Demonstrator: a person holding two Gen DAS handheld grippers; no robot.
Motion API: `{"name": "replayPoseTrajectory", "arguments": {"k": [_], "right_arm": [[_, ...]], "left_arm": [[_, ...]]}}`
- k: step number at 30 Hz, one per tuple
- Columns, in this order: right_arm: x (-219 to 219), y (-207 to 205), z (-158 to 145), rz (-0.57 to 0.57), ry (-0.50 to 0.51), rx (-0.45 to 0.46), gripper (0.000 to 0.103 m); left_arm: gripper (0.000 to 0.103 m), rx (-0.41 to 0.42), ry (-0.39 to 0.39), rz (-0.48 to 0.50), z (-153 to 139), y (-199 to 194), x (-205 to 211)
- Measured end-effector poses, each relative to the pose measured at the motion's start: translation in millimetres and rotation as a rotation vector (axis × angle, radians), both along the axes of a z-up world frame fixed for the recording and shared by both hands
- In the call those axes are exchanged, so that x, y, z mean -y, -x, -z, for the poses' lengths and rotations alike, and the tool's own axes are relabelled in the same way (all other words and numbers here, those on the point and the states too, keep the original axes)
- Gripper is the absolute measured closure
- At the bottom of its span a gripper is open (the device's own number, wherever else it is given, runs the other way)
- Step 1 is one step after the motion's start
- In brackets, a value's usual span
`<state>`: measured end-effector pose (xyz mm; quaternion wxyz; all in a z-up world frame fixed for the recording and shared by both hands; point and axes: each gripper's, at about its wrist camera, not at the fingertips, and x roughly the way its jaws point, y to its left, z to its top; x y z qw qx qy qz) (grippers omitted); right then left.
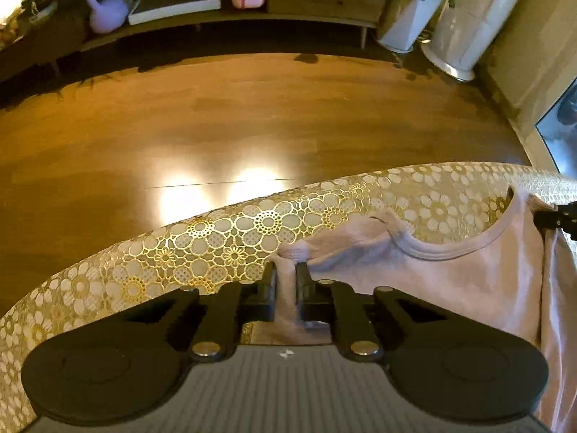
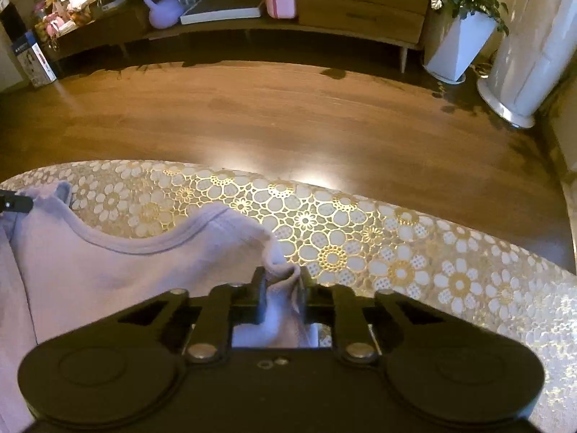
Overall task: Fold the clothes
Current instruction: 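Lift the collar with both grippers and fold it over the body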
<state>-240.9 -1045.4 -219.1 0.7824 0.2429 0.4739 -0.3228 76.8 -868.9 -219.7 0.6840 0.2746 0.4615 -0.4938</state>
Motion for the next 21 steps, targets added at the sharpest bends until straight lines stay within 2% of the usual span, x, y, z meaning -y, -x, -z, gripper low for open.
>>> {"name": "replayPoseTrajectory", "arguments": {"k": [7,12,15,21], "right_arm": [[-16.8,21.0,-31.5,0.012,0.016,0.089,0.000],[-58.0,50.5,-65.6,0.013,0.029,0.125,0.000],[-85.1,68.8,-86.7,0.012,0.040,0.142,0.000],[-144.2,107.6,-121.7,0.024,0.046,0.167,0.000]], "left_arm": [[0.097,0.014,0.059,-0.029,-28.8,18.7,-33.9],[0.097,0.029,0.063,-0.026,-54.3,40.6,-72.3],[0.097,0.045,0.081,0.000,-73.1,56.1,-101.3],[0.098,0.039,0.147,0.109,-106.2,85.5,-176.0]]}}
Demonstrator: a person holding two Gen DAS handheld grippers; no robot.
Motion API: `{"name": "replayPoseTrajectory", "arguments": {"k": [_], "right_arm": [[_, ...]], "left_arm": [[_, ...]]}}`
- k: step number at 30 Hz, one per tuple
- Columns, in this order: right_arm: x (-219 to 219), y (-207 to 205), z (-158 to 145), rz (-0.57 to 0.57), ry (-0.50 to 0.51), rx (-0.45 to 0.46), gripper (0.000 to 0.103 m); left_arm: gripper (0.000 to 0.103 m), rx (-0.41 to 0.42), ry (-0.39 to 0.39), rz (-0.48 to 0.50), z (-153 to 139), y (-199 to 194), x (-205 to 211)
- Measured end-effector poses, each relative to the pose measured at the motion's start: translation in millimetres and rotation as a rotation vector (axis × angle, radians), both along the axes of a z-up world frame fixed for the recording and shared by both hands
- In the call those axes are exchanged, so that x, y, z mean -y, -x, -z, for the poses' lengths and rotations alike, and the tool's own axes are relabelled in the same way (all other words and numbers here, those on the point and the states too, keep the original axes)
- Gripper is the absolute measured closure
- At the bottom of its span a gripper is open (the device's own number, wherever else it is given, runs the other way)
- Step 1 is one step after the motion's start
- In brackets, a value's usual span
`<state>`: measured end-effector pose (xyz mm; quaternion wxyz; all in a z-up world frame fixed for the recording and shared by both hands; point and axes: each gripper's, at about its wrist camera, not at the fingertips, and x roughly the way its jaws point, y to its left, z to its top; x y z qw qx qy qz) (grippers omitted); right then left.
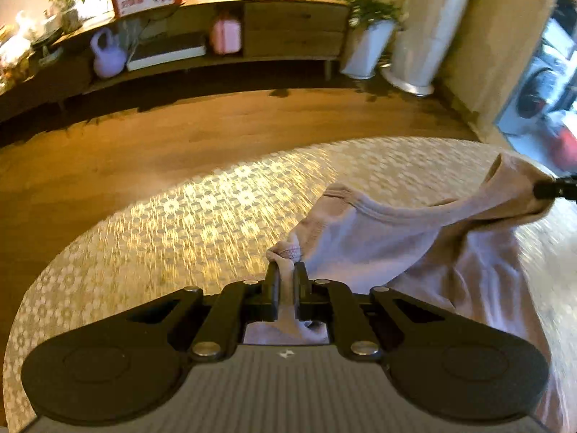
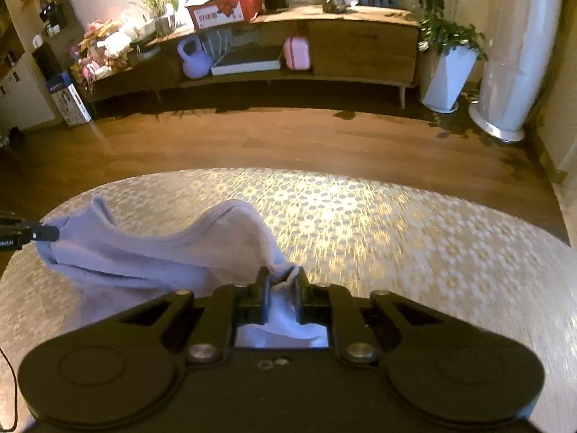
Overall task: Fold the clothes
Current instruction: 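Lift the collar with both grippers and fold it over the body, then lay the collar fold down onto the body with both grippers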
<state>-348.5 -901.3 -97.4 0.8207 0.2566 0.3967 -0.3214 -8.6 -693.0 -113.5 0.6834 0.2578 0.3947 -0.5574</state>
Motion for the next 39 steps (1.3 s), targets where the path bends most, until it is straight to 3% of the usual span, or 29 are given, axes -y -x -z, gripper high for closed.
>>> {"name": "replayPoseTrajectory", "arguments": {"k": [6,10,18,24,27,31,36,39], "right_arm": [[-77.9,48.1,-6.7,0.056,-0.063,-0.007,0.000],[-128.8,79.0,-8.7,0.091,-0.108,-0.015,0.000],[-158.7,73.8,76.7,0.004,-0.226,-0.175,0.000],[-142.2,56.9,108.3,-0.032,-0.249,-0.227,0.000],[-135.8,55.7,103.8,-0.047,-0.242,-0.211,0.000],[-130.6,64.7,71.2,-0.067,-0.207,-0.140,0.000],[-136.5,80.5,24.2,-0.078,-0.196,-0.066,0.000],[-152.0,92.6,16.8,-0.107,-0.204,-0.063,0.000]], "left_arm": [[0.098,-0.050,0.013,0.127,-16.5,38.8,-83.4],[0.098,-0.093,-0.052,0.194,3.0,65.1,-126.7],[0.098,-0.061,-0.218,0.302,80.4,102.7,-151.4],[0.098,0.007,-0.261,0.362,101.4,109.8,-146.3],[0.098,0.022,-0.250,0.380,94.5,110.7,-147.1],[0.098,0.042,-0.202,0.417,70.3,113.6,-161.6],[0.099,0.012,-0.152,0.402,30.2,111.4,-182.8],[0.099,-0.004,-0.168,0.420,24.4,122.0,-199.4]]}}
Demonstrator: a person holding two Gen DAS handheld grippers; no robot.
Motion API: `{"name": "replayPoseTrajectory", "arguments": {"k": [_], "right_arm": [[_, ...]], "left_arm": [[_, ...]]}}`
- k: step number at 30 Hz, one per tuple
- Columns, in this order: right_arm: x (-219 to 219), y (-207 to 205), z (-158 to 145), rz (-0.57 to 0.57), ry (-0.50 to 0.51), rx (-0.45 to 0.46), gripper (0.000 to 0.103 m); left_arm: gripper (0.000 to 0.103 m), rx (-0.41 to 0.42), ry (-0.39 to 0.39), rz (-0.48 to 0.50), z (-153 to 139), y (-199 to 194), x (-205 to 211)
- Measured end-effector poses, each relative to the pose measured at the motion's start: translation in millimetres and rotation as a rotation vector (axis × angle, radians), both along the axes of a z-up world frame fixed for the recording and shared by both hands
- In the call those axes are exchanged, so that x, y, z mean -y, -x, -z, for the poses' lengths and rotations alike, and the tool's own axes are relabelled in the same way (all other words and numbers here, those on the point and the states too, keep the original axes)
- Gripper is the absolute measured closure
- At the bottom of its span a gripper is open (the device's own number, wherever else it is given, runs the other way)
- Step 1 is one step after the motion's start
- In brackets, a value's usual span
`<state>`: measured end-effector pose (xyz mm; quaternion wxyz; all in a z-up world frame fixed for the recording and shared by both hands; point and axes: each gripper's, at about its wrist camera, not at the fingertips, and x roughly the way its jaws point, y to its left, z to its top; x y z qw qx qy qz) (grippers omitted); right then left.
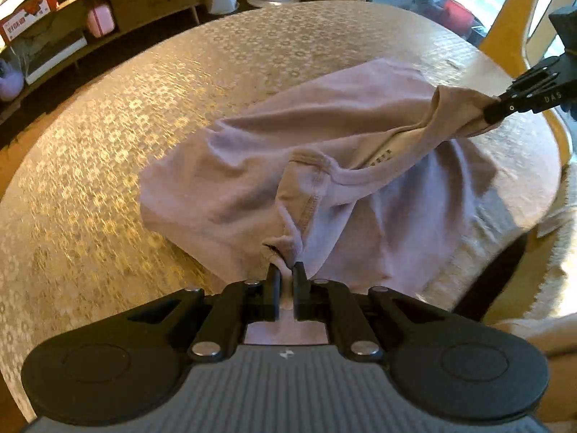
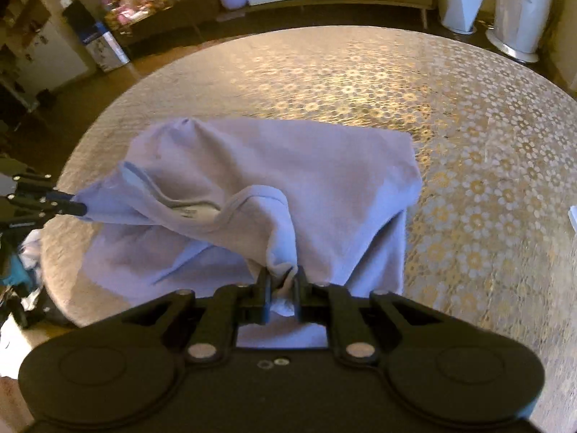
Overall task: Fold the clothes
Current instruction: 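Lay the collar fold down onto the body with both grippers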
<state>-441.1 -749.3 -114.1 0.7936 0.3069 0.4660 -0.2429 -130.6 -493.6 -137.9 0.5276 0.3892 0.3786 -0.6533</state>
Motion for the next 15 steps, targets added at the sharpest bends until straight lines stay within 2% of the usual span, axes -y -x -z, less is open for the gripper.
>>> {"name": "replayPoseTrajectory", "arguments": {"k": [2,4,9,10,15], "right_arm": [[-10.2,8.6,10.5,-0.014,-0.014,-0.023,0.000],[-16.2,10.2,29.5,-0.025,-0.029,-0.054,0.000],[-26.5,3.2,78.7,-0.053,-0.057,-0.123,0.000],[-28.7,2.2,85.1,-0.062,-0.062,-0.132,0.000],[-34.2,-0.5,58.0,-0.157,-0.042,-0.108,0.000]], "left_arm": [[0.099,0.002,-0.032,0.023,10.2,10.0,-6.7],[0.099,0.017,-0.071,0.034,34.6,19.1,-10.2],[0.098,0.074,-0.120,0.065,69.5,29.6,-8.0],[0.097,0.083,-0.118,0.082,68.3,30.8,-8.7],[0.087,0.087,-0.115,0.170,43.1,34.6,-17.8]]}}
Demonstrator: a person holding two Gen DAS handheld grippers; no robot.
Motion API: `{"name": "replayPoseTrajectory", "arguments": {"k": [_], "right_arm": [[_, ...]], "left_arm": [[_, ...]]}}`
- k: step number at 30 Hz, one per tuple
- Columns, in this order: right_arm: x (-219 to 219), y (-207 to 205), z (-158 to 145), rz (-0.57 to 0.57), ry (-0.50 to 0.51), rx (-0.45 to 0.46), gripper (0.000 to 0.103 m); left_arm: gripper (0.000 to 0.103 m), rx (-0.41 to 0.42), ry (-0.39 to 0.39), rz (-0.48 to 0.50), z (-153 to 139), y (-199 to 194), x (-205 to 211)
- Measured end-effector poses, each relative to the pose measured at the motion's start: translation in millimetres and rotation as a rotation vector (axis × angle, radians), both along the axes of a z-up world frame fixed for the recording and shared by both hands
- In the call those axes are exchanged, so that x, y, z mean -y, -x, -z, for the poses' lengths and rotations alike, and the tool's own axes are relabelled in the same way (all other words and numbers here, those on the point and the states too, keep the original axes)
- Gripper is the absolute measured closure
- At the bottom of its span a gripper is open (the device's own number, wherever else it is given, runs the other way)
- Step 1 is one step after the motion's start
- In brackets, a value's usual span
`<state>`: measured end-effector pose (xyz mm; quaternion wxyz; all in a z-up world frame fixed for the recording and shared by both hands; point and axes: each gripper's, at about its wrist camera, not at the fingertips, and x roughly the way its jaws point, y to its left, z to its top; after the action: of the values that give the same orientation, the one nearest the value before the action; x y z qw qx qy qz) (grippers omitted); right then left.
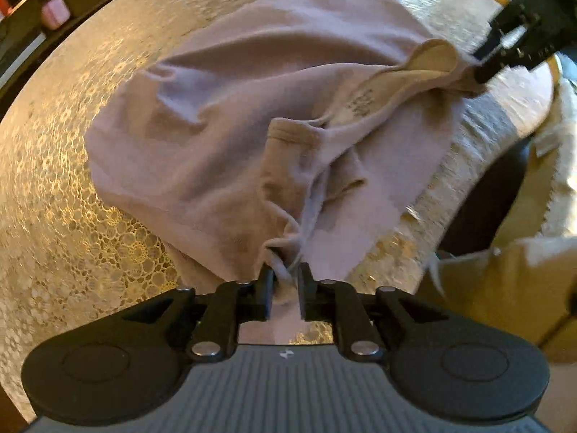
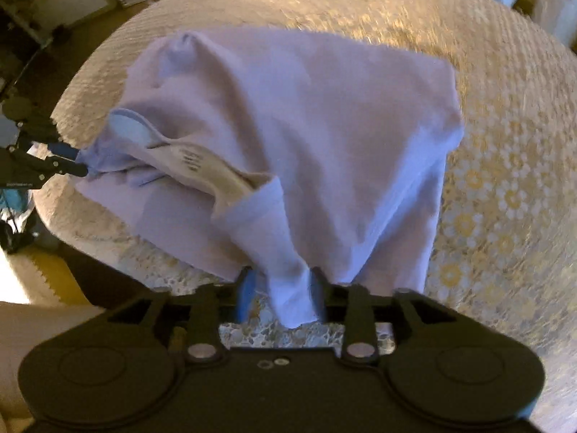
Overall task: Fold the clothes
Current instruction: 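Lay the collar fold down onto the body with both grippers, then open both grippers and pull them away from the folded sweatshirt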
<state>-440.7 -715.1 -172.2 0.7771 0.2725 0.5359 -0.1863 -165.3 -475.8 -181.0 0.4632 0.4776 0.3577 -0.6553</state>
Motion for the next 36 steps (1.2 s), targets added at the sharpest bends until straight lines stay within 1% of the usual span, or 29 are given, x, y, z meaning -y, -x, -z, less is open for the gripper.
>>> {"name": "replayPoseTrajectory", "arguments": {"k": [1,2,3,4,5,6,8,11,12,14,15,16,17,18,21,23,25,26,27,31,32,36], "right_arm": [[-0.3,-2.3,-4.6,-0.014,0.011,0.005,0.000],[-0.7,-4.6,-9.1,-0.028,0.022,0.010,0.000],[-1.0,-6.9,-13.7,-0.043,0.033,0.015,0.000],[-1.6,-9.9,-16.6,-0.057,0.042,0.020,0.000],[-3.1,-15.2,-13.7,-0.071,0.043,0.020,0.000],[-4.7,-20.5,-10.8,-0.084,0.045,0.021,0.000],[-8.5,-30.6,-5.4,-0.113,0.047,0.023,0.000],[-21.7,-38.4,-1.4,-0.170,0.047,0.023,0.000],[-22.4,-41.7,1.9,-0.175,0.051,0.010,0.000],[-23.9,-48.3,8.6,-0.186,0.057,-0.016,0.000],[-24.6,-51.6,12.0,-0.191,0.061,-0.029,0.000],[-25.4,-53.9,14.6,-0.196,0.063,-0.040,0.000],[-27.0,-52.5,14.0,-0.203,0.059,-0.040,0.000],[-30.9,-50.0,11.3,-0.223,0.055,-0.031,0.000],[-43.2,-42.5,3.8,-0.285,0.044,-0.005,0.000],[-56.8,-38.1,3.2,-0.348,0.041,-0.003,0.000],[-66.5,-35.3,7.5,-0.396,0.039,-0.016,0.000],[-70.1,-34.5,11.1,-0.415,0.039,-0.027,0.000],[-73.0,-34.2,15.5,-0.429,0.039,-0.040,0.000],[-71.2,-37.3,39.3,-0.425,0.016,-0.090,0.000],[-68.5,-36.3,42.0,-0.417,0.011,-0.097,0.000],[-31.3,-19.7,19.7,-0.254,-0.008,-0.045,0.000]], "left_arm": [[0.080,0.003,0.014,0.021,-5.3,3.0,0.2],[0.075,0.007,0.031,0.042,-10.2,5.9,1.1],[0.061,0.009,0.053,0.057,-14.8,8.5,3.0],[0.038,0.011,0.085,0.069,-19.4,12.0,5.8],[0.031,0.012,0.120,0.082,-22.4,14.9,7.6],[0.029,0.017,0.132,0.104,-20.8,18.3,12.7],[0.029,0.031,0.142,0.152,-15.1,25.4,25.1],[0.029,0.037,0.151,0.185,-3.6,31.0,39.2],[0.030,0.035,0.147,0.191,-0.1,32.5,42.4],[0.052,0.032,0.131,0.195,6.1,34.8,47.7],[0.078,0.041,0.121,0.192,8.8,35.1,48.8],[0.088,0.050,0.112,0.188,11.6,35.3,49.6],[0.091,0.051,0.117,0.196,11.5,35.2,47.2],[0.098,0.049,0.126,0.207,10.5,35.0,44.0],[0.100,0.037,0.145,0.265,4.4,39.2,28.5],[0.100,0.042,0.151,0.353,3.7,48.8,11.5],[0.100,0.067,0.151,0.454,10.0,61.9,-6.5],[0.100,0.081,0.145,0.487,14.9,67.0,-12.7],[0.100,0.092,0.136,0.496,20.1,69.4,-14.0],[0.099,0.134,0.098,0.511,40.7,76.5,-14.7],[0.099,0.132,0.086,0.513,39.6,75.6,-14.3],[0.096,0.109,0.031,0.521,27.7,68.9,-12.2]]}}
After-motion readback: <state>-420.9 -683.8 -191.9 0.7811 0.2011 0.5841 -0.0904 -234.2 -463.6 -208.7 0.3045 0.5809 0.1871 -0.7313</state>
